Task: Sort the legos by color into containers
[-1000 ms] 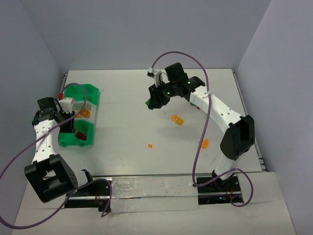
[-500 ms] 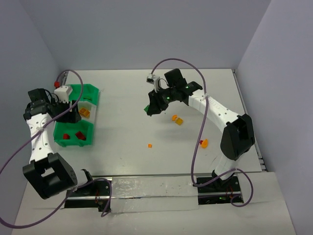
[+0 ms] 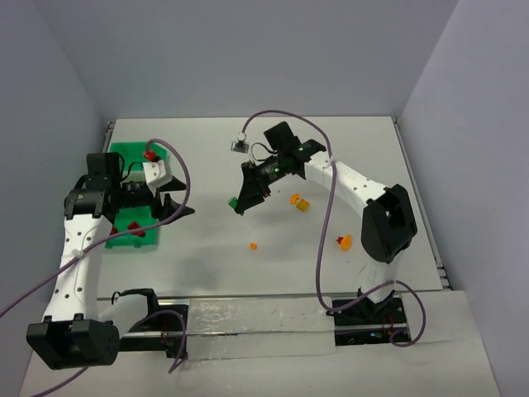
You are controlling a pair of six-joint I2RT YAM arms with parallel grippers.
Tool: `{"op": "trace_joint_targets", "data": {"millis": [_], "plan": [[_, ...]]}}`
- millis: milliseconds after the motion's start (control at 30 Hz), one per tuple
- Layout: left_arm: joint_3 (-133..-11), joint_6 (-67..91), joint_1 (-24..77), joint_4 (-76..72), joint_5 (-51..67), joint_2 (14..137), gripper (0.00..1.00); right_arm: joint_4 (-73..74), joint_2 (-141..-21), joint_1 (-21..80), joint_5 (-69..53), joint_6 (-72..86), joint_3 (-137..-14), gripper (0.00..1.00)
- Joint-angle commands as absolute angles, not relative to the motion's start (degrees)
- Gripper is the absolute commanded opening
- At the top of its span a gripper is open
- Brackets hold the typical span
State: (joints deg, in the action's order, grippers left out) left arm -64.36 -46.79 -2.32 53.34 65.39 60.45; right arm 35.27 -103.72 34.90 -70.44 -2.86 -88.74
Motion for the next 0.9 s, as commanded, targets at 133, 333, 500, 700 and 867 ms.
{"op": "trace_joint_targets", "data": {"millis": [133, 333, 500, 700, 867], "plan": [[-70.57, -80.5, 8.33, 74.08, 66.8, 62.85, 0.74, 54.98, -110.31, 38.94, -77.44, -17.24, -100.38, 0.0], [-71.07, -82.23, 12.36, 74.06, 69.24, 63.77, 0.69, 61.72, -112.24, 41.24, -77.43, -21.5, -102.88, 0.0], [-70.05, -75.69, 14.99, 67.9, 68.07, 63.19, 0.66, 61.96, -112.94, 42.01, -77.92, -20.92, -103.62, 0.0], [-67.45, -66.72, 17.65, 58.7, 64.79, 61.3, 0.64, 61.41, -113.23, 42.25, -78.69, -19.22, -104.33, 0.0], [-64.69, -61.51, 21.17, 53.89, 61.66, 59.86, 0.63, 61.17, -113.55, 42.34, -79.76, -18.22, -105.47, 0.0]]}}
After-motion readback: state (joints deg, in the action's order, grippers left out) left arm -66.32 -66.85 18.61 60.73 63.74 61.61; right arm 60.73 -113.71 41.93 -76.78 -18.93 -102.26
